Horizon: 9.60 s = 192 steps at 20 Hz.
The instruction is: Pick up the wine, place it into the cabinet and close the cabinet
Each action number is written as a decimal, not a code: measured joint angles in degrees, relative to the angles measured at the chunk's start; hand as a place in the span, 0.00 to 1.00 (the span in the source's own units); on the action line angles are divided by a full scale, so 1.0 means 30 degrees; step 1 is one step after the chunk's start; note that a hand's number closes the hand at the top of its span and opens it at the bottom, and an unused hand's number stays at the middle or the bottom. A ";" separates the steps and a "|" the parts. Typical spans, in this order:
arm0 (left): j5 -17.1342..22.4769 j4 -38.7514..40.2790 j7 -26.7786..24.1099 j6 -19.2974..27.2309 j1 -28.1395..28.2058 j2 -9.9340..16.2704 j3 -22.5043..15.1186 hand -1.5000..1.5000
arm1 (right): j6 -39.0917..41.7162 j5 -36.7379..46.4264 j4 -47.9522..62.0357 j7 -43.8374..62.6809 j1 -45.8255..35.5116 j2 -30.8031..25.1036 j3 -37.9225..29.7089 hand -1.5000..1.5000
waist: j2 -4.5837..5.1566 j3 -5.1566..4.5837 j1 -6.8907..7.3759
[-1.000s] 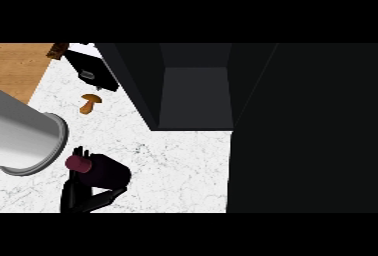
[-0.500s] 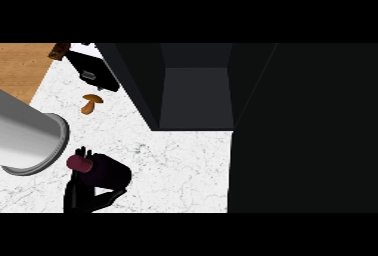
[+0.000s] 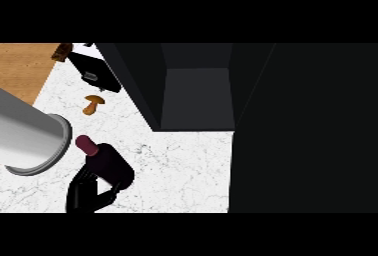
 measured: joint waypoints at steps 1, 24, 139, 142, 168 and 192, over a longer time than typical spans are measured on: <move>-0.0090 0.0167 -0.0280 0.0023 -0.0062 -0.0002 -0.0017 1.00 | -0.0183 0.0029 -0.0147 0.0263 -0.0285 -0.0011 0.0056 0.00 | -0.0007 0.0034 0.0002; -0.0707 -0.3951 0.0064 -0.3399 0.3347 0.0405 -0.3173 1.00 | -0.0318 0.1135 0.0357 -0.0346 -0.0178 0.0503 0.0610 0.00 | 0.0096 -0.0286 0.0036; 1.4221 0.8215 0.2451 0.8399 -1.6330 -0.1449 -1.2555 1.00 | 0.0599 -0.0264 0.2350 -0.1026 -0.1222 0.0028 -0.0261 0.00 | 0.0456 -0.0372 -0.1064; 1.4419 0.8630 0.1745 0.8144 -1.6388 -0.1460 -1.2140 1.00 | 0.0570 0.0156 0.2658 -0.1289 -0.1341 0.0199 0.0019 0.00 | 0.0485 -0.0375 -0.1080; 1.2014 0.2377 0.0662 0.8535 -1.3256 -0.1076 -1.4303 0.00 | 0.0020 0.0266 0.1483 -0.0446 -0.0887 -0.0023 -0.0401 0.00 | 0.0112 -0.0457 0.0226; 0.7964 -2.2971 0.7702 1.4722 -0.0455 0.7029 -1.7553 0.00 | 0.1647 0.0492 0.1003 0.0208 -0.1040 -0.1405 0.0463 1.00 | 0.0085 -0.0340 0.0205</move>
